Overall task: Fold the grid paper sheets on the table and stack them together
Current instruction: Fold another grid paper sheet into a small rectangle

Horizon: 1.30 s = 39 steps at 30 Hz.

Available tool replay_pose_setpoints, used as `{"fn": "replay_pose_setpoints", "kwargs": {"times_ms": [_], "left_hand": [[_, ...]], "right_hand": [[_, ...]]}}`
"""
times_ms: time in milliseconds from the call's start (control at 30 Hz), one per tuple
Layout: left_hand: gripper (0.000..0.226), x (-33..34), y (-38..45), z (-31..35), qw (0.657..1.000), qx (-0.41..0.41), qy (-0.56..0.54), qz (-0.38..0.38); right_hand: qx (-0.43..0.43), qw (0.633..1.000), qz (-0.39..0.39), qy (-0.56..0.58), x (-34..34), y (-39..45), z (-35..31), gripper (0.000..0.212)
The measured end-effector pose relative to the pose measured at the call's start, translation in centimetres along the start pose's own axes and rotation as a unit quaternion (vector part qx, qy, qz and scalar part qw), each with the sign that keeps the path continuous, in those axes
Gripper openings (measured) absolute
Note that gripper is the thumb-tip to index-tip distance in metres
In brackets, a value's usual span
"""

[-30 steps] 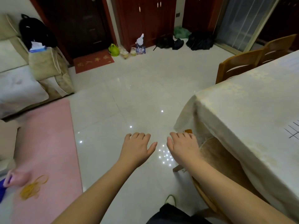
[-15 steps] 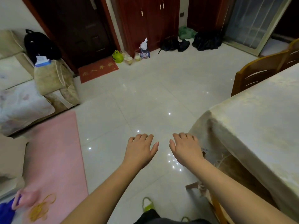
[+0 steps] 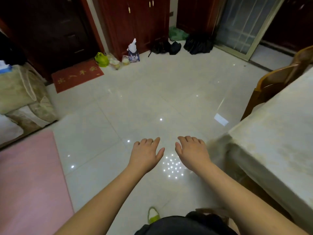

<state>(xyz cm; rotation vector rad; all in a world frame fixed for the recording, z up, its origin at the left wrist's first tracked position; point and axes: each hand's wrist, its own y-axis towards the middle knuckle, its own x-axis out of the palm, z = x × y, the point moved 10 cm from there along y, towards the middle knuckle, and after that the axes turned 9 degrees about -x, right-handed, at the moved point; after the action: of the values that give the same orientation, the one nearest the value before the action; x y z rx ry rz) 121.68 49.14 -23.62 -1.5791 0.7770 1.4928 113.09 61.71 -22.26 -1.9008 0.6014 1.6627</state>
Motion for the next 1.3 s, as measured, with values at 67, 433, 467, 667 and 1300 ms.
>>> {"fn": "replay_pose_setpoints", "kwargs": {"times_ms": [67,433,467,667,1300], "left_hand": [[0.06,-0.1,2.1,0.1,1.0,0.011,-0.004,-0.007],[0.06,-2.3,14.9,7.3,0.993,0.113,0.017,-0.011],[0.06,-2.4,16.3,8.4,0.991,0.132,0.024,-0.02],[0.06,-5.9,24.5,14.6,0.982,0.184,0.04,-0.011],[0.057,-12.4,45.4,30.8,0.917,0.398,0.011,0.011]], "right_hand": [[0.017,1.0,-0.001,-0.001,-0.1,1.3,0.7,0.048],[0.102,0.994,0.029,0.014,-1.1,9.3,10.5,0.057],[0.109,0.993,0.03,0.021,-1.1,10.2,11.7,0.056],[0.155,0.987,0.033,0.04,-3.4,14.9,19.1,0.053],[0.332,0.939,0.071,0.049,-10.2,25.2,37.4,0.05]]}}
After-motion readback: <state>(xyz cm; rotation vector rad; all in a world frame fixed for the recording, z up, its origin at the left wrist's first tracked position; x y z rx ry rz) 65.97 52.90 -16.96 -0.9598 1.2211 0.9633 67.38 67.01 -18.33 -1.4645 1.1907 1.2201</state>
